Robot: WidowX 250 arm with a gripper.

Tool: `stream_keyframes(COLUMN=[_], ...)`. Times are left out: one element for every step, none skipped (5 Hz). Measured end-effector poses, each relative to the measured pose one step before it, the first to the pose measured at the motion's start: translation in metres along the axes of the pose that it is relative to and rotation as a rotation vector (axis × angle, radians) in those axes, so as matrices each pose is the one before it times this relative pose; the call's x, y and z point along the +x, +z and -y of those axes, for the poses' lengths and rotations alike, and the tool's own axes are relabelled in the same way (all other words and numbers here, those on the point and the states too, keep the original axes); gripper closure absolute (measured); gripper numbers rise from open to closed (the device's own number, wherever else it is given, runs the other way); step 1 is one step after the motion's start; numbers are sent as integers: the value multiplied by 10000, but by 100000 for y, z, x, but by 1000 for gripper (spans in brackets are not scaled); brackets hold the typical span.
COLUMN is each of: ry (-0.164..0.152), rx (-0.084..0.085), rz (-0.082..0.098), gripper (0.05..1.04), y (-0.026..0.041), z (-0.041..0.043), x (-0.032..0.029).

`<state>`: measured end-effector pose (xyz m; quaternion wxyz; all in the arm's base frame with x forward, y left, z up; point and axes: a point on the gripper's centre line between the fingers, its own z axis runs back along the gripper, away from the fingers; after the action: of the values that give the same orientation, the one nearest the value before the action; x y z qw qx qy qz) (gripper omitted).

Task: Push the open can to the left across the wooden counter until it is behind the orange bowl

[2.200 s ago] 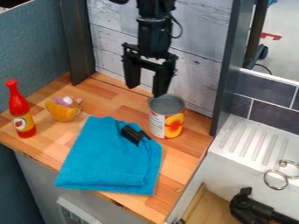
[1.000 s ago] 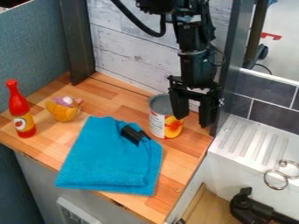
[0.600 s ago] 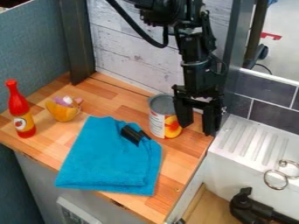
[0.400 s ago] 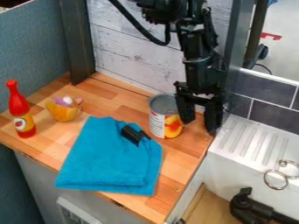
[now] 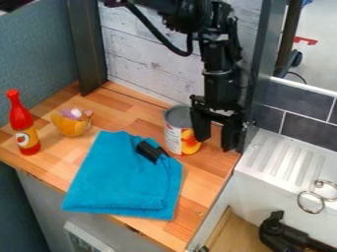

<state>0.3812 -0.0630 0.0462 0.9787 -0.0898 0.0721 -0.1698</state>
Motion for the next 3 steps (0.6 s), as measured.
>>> stream_keyframes(ry=[789,456,714], rx=[194,512,229], rz=[30,148,409], gripper=[83,83,83], y=[-43,-59,289], z=[-3399,-3203,-3748], x=[-982,-45,-443])
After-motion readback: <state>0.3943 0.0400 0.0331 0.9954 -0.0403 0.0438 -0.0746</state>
